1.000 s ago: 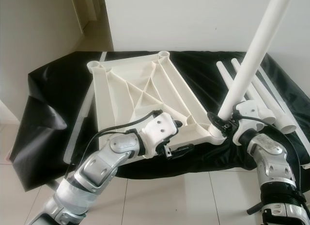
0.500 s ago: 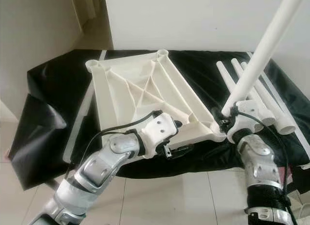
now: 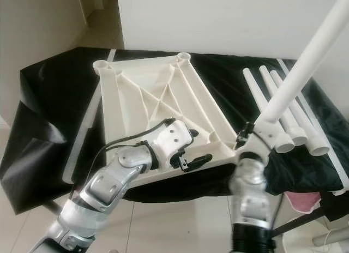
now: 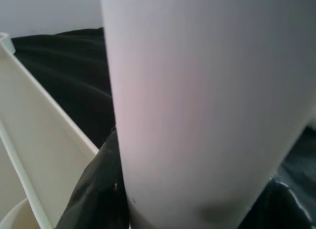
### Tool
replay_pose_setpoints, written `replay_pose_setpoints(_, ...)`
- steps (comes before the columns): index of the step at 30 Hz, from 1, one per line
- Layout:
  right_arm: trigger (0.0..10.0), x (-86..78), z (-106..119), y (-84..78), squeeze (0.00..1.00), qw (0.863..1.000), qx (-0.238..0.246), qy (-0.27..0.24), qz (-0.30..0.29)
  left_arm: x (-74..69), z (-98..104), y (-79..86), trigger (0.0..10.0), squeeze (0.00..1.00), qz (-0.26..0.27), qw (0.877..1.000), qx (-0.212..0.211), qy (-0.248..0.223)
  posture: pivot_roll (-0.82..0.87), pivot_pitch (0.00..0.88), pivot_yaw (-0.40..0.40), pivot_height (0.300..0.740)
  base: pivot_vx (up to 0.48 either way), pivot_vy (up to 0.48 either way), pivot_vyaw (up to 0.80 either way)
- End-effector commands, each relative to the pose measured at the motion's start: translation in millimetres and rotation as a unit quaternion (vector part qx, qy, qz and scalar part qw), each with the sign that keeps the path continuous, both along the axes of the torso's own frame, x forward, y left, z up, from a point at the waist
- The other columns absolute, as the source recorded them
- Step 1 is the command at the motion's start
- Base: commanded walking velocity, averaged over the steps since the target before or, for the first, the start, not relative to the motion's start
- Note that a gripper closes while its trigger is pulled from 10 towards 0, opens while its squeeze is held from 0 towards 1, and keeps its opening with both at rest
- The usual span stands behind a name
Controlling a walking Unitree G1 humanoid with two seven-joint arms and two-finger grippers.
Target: Building children table
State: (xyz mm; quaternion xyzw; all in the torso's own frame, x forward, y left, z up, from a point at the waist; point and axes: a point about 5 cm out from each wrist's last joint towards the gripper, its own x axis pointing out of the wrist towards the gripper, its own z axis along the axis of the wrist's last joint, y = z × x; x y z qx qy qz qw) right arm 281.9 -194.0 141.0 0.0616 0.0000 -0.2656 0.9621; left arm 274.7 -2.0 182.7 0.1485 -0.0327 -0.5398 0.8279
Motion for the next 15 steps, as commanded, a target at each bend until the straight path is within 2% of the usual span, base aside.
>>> replay_pose_setpoints(1,10.0,-7.2,-29,7.5,0.00,0.997,0.033,0.071,0.008,6.0,5,0.4,10.0,0.00,0.048,0.999,-0.013,-0.020,-0.08,0.031,-0.053,0.740,0.000,0.000,0.00)
replay_pose_setpoints(5,10.0,-5.9,-18,6.4,0.00,0.999,0.020,0.041,0.023,10.5,6,5.0,10.0,0.00,0.056,0.998,-0.013,-0.031,-0.07,0.027,-0.045,0.740,0.000,0.000,0.00)
replay_pose_setpoints(9,10.0,-9.6,-13,1.8,0.00,0.999,0.004,0.032,0.022,12.5,8,7.7,10.0,0.00,0.059,0.997,-0.012,-0.042,-0.07,0.026,-0.038,0.740,0.000,0.000,0.00)
replay_pose_setpoints(10,10.0,-14.5,-7,-1.1,1.00,1.000,-0.011,0.024,0.015,12.4,11,8.4,10.0,0.00,0.055,0.997,-0.015,-0.045,-0.08,0.027,-0.033,0.740,0.000,0.000,0.00)
replay_pose_setpoints(15,10.0,-16.6,-2,-1.8,1.00,1.000,-0.009,-0.003,0.030,13.8,12,7.9,10.0,0.00,0.053,0.997,-0.014,-0.053,-0.09,0.037,-0.009,0.740,0.000,0.000,0.00)
